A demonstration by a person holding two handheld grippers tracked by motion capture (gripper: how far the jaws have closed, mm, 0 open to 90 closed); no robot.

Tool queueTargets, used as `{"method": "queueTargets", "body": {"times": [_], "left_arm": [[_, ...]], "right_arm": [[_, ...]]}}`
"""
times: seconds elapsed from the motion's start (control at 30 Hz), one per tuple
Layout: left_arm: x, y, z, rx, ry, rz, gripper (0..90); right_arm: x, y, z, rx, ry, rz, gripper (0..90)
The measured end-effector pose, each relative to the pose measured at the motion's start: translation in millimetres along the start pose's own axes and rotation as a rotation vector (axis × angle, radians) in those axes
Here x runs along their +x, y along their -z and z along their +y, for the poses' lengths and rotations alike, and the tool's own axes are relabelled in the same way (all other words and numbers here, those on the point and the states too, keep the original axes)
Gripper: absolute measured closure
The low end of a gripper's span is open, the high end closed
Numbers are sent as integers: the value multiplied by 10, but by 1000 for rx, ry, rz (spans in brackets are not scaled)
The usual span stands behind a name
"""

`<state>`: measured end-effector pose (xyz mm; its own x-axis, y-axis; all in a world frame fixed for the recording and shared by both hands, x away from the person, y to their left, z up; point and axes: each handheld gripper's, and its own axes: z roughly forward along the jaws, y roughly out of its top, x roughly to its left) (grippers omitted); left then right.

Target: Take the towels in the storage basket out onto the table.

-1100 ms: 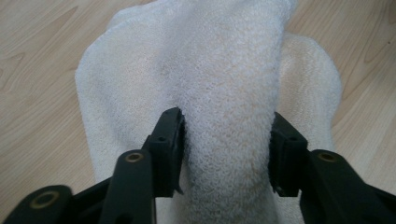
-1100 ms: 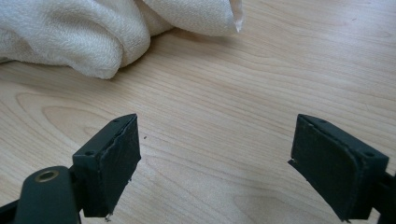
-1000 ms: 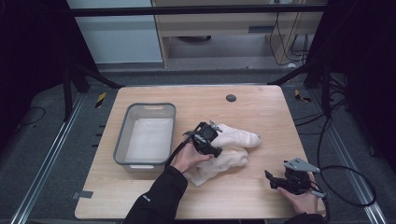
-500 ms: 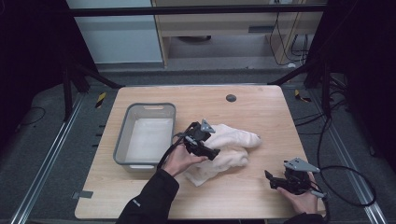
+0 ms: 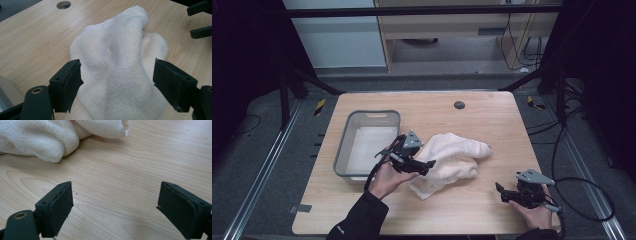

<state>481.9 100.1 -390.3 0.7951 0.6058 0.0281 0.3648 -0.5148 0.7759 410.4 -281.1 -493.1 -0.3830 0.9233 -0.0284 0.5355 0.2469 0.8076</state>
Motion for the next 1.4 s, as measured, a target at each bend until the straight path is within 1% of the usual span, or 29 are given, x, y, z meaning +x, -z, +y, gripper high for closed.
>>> {"method": "queueTargets", "body": {"times": [0.2,0.27,0.33,0.47,0.53,0.67,0.73,0.8,0.97,1.1,1.23,1.4], "left_arm": [[69,186,-148,-29,23,33,227],[99,242,-197,-40,29,47,228],[130,298,-243,-51,42,55,229],[182,410,-333,-77,67,60,230],[207,470,-377,-84,77,70,230],[265,600,-482,-107,101,103,232],[300,673,-543,-119,120,121,233],[331,727,-597,-123,129,132,232],[414,874,-776,-135,169,164,231],[472,944,-906,-131,190,197,231],[524,1044,-1049,-150,222,235,232],[569,1130,-1167,-169,257,261,232]], "right_arm": [[1,-4,-3,1,6,-2,120],[4,-2,-2,3,1,-1,117],[1,-4,-3,2,5,-3,115],[9,-2,-3,7,-5,-1,111],[4,-7,-7,7,7,-7,108],[7,-9,-9,9,7,-9,105],[9,-10,-9,11,6,-9,104],[9,-10,-10,12,8,-9,102],[9,-11,-12,16,7,-13,96],[13,-11,-12,20,5,-12,91],[14,-8,-14,17,5,-13,84],[15,-7,-13,17,5,-12,78]]}}
